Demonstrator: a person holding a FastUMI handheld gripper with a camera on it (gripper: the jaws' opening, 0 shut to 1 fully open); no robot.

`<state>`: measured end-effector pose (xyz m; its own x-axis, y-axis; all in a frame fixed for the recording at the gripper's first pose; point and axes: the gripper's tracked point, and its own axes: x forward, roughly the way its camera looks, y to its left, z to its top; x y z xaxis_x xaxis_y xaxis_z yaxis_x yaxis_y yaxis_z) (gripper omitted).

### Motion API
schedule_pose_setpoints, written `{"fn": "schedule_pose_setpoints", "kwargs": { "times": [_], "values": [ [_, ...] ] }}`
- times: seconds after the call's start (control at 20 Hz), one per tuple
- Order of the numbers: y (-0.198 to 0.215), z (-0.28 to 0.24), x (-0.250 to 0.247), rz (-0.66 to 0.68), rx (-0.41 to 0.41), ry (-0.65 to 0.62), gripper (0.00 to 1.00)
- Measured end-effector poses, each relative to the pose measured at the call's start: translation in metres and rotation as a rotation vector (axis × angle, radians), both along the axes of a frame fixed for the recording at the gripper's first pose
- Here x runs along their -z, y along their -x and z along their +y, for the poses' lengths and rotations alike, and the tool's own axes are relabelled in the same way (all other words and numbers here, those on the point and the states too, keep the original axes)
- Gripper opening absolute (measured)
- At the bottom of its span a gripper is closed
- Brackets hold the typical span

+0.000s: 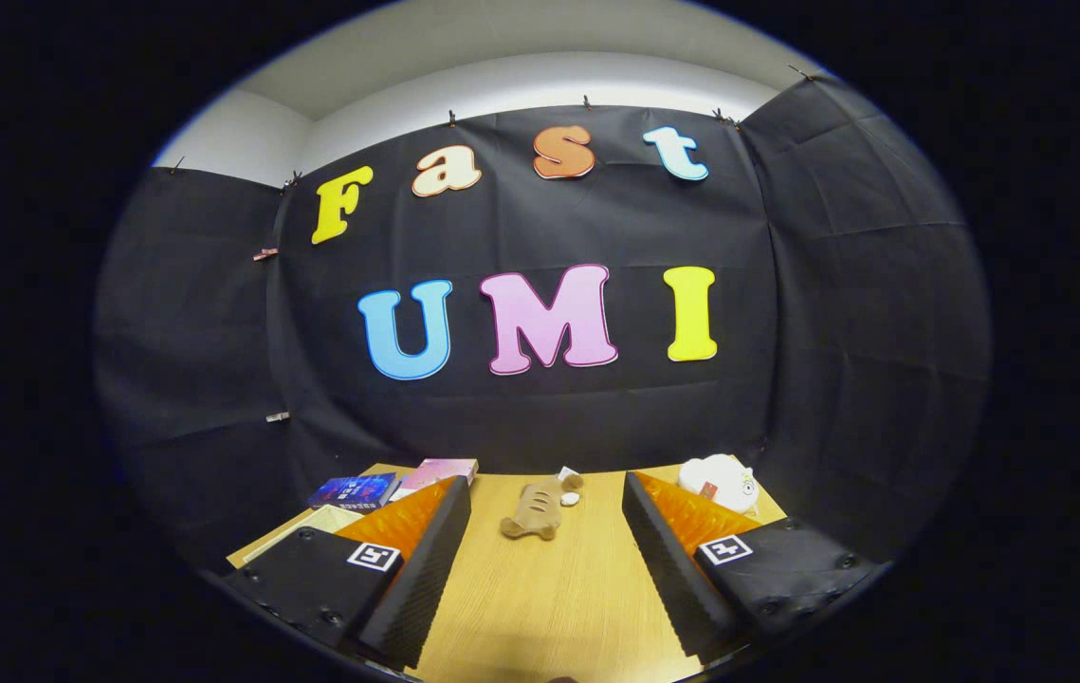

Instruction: Open the storage box then place both shoes into the box .Put the left shoe in first, then the right shoe, with the right side of both shoes facing outward in a uniform manner.

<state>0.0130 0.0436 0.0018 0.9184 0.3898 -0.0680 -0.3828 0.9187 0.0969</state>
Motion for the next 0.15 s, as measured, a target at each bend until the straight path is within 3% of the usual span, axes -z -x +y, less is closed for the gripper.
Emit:
{"fn": "schedule_pose_setpoints", "kwargs": {
  "times": [0.15],
  "values": [
    [0.0033, 0.0035, -0.0022, -0.023, 0.002, 0.031, 0.98]
  ]
}}
